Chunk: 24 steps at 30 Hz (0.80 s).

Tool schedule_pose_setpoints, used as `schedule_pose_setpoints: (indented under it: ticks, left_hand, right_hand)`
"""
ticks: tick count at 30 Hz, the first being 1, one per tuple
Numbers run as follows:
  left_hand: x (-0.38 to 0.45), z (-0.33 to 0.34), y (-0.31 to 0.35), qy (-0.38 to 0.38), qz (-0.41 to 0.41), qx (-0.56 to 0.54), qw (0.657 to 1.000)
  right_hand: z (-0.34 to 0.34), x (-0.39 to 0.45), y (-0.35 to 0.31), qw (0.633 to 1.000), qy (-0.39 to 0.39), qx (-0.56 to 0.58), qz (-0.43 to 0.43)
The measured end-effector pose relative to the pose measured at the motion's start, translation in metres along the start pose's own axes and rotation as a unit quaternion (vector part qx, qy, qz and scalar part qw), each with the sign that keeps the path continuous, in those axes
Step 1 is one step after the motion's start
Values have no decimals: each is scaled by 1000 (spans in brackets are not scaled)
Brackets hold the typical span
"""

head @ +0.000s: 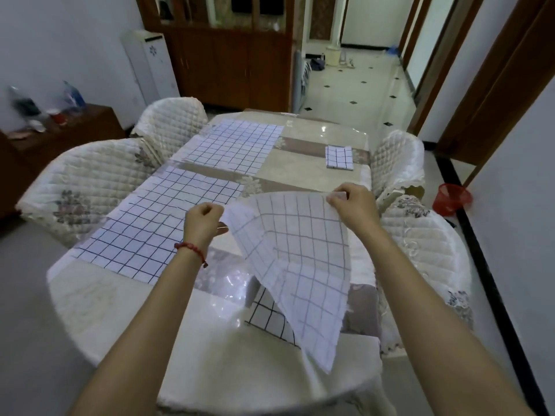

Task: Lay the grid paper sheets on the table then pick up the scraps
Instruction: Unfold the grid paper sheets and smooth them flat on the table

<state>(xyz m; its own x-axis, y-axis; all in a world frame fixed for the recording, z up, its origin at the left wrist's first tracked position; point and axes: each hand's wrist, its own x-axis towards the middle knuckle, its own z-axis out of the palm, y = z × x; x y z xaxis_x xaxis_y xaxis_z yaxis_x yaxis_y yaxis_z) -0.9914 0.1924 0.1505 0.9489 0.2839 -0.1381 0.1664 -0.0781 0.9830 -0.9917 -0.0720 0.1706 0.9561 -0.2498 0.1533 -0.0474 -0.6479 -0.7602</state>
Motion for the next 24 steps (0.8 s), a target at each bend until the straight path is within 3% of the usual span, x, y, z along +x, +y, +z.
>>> schedule_pose_setpoints:
  ticks: [7,13,18,24]
  left_hand:
    - [21,-41,42,121,125,91,981]
    - [-9,-60,60,294,199,181,917]
    - [-65,-39,45,365,196,225,882]
    - [-130,11,-9,405,143,245,869]
  right_hand:
    - [-17,56,-35,993,52,43,-99]
    - [-48,92,-37,981,31,78,-174]
    - [-67,117,-1,969,-20,118,-218]
    - [-76,130,43,960,-111,187,-177]
